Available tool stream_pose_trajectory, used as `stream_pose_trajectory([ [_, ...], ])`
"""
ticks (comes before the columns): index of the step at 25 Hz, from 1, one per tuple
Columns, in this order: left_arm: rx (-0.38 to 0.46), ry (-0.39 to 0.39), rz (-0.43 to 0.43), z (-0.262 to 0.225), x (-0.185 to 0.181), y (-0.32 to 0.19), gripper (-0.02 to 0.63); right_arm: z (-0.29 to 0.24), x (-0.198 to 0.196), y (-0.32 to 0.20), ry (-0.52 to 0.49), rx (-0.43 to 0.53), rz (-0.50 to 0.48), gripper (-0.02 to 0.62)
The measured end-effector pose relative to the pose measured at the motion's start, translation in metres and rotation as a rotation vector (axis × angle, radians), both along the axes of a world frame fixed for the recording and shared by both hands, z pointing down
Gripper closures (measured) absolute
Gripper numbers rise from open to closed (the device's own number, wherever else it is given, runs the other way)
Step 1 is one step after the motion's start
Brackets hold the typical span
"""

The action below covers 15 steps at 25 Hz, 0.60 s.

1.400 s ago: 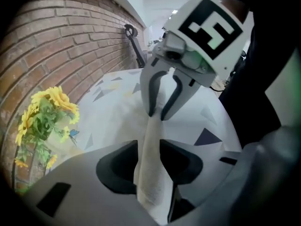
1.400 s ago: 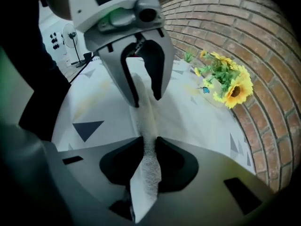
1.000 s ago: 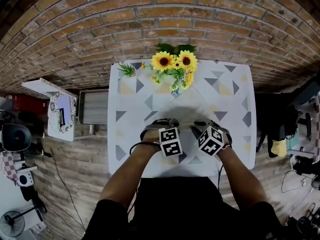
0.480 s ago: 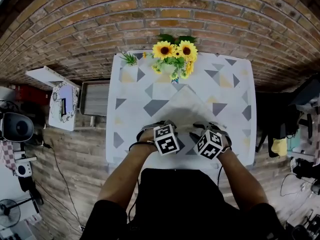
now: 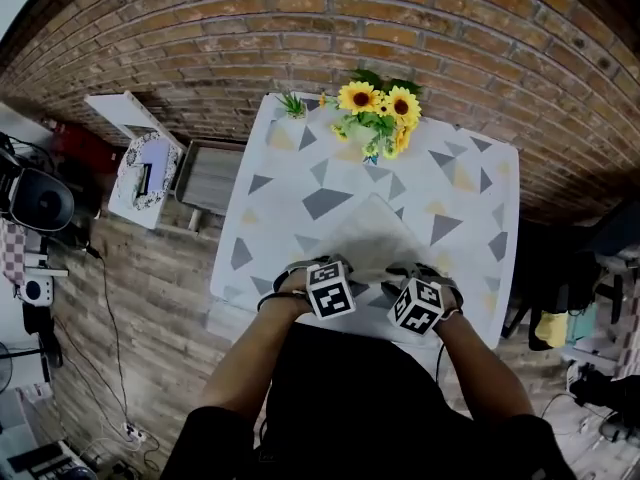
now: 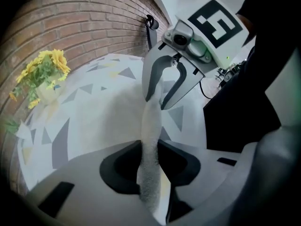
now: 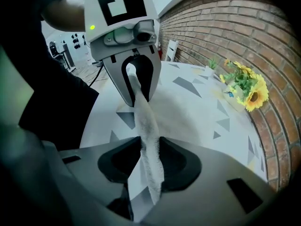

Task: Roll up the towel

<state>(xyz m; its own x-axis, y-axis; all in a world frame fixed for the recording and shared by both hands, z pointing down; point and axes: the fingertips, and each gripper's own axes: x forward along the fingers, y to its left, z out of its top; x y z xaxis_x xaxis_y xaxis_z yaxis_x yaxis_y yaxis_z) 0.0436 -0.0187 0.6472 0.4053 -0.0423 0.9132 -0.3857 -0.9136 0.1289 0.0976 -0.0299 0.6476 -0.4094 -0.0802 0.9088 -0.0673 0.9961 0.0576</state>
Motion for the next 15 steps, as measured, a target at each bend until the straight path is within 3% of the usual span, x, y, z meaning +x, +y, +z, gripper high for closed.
stream_pose_trajectory([
  [6,0.130,-0.043,0.076,-0.007,0.000,-0.021,0.425,-0.002,-0.003,-0.017,-0.007,-0.137,0.049,0.486],
  [9,0.188,-0.006,0.138,-0.021,0.011,-0.027,0.423,-0.002,-0.003,-0.030,-0.013,-0.196,0.103,0.485],
  [11,0.197,0.018,0.175,-0.027,0.018,-0.026,0.425,-0.003,-0.004,-0.037,-0.014,-0.213,0.132,0.483],
  [15,0.180,-0.015,0.213,-0.017,0.019,-0.029,0.426,-0.005,-0.006,-0.053,-0.013,-0.178,0.180,0.474],
])
